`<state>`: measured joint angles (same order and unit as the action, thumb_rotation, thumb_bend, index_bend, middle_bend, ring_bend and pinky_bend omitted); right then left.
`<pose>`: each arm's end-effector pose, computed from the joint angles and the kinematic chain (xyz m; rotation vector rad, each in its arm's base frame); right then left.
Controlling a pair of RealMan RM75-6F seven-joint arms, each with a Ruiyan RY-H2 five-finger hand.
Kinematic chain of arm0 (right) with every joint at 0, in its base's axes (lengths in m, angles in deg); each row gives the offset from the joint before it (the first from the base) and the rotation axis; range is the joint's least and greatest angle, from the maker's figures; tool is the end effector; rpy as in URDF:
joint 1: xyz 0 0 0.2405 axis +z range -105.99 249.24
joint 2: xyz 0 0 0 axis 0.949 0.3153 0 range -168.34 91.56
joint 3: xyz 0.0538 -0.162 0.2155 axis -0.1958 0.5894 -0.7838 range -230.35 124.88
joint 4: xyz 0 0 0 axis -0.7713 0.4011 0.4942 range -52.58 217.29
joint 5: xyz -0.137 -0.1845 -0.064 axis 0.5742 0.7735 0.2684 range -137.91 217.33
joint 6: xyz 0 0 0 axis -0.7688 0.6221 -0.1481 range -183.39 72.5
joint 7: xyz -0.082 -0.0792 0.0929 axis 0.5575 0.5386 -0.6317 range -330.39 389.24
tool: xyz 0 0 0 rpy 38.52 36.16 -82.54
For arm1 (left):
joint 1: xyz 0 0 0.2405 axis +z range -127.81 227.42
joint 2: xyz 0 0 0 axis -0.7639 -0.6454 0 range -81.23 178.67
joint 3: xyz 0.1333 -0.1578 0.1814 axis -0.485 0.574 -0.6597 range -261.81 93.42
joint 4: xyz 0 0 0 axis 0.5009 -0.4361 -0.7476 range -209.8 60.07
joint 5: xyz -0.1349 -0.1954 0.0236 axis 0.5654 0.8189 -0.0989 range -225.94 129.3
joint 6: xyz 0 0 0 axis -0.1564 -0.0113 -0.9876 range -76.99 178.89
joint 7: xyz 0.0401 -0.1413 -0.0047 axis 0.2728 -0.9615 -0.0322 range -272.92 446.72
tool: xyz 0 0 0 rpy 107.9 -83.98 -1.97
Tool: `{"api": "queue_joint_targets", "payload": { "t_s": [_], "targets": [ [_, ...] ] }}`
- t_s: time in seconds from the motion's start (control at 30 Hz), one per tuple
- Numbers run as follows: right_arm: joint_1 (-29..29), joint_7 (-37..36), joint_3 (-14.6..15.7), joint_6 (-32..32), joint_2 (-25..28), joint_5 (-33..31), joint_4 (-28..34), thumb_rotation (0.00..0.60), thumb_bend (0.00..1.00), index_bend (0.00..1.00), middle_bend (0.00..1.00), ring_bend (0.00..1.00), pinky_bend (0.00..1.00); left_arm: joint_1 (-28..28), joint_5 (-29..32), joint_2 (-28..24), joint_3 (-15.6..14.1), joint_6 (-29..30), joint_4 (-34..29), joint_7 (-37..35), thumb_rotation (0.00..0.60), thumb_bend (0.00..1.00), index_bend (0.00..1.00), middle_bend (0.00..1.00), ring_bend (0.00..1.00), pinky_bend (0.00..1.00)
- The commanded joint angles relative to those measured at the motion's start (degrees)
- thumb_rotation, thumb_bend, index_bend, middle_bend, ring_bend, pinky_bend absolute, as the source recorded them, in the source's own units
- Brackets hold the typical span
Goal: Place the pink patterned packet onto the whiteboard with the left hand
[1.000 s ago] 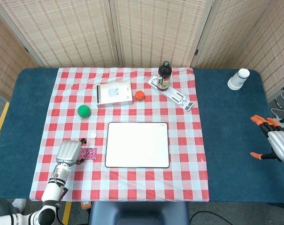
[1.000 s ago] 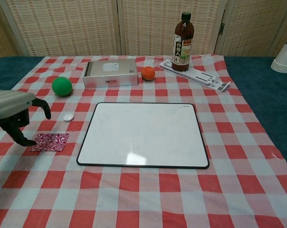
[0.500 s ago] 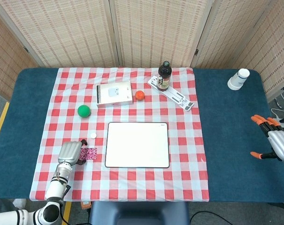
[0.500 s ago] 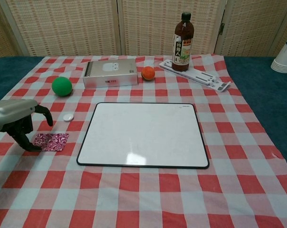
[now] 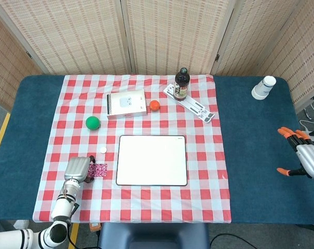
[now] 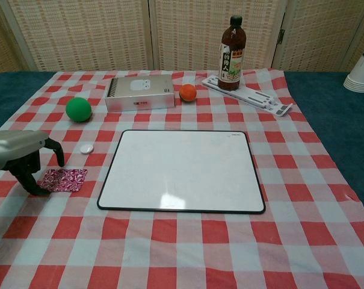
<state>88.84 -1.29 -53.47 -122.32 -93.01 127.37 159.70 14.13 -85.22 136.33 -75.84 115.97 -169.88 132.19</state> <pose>-0.3860 -0.2650 0.2070 1.5203 -1.1129 0.8564 -0.2256 0.3146 -0.0384 -1.6513 -1.0915 -0.4607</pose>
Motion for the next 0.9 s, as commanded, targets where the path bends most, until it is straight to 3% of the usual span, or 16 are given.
{"api": "queue_joint_targets", "payload": {
  "t_s": [0.03, 0.9],
  "targets": [
    [0.02, -0.06, -0.02, 0.04, 0.01, -0.02, -0.04, 0.600, 0.00, 0.00, 0.00, 0.00, 0.00, -0.21, 0.23, 0.36, -0.32, 0.31, 0.46, -0.19, 0.600, 0.20, 0.36, 1.00, 1.00, 1.00],
    [0.06, -0.07, -0.11, 0.20, 0.18, -0.20, 0.01, 0.600, 0.00, 0.00, 0.00, 0.00, 0.00, -2.01, 3.05, 0.12, -1.21, 0.66, 1.08, -0.49, 0.600, 0.20, 0.37, 1.00, 1.00, 1.00]
  ]
}}
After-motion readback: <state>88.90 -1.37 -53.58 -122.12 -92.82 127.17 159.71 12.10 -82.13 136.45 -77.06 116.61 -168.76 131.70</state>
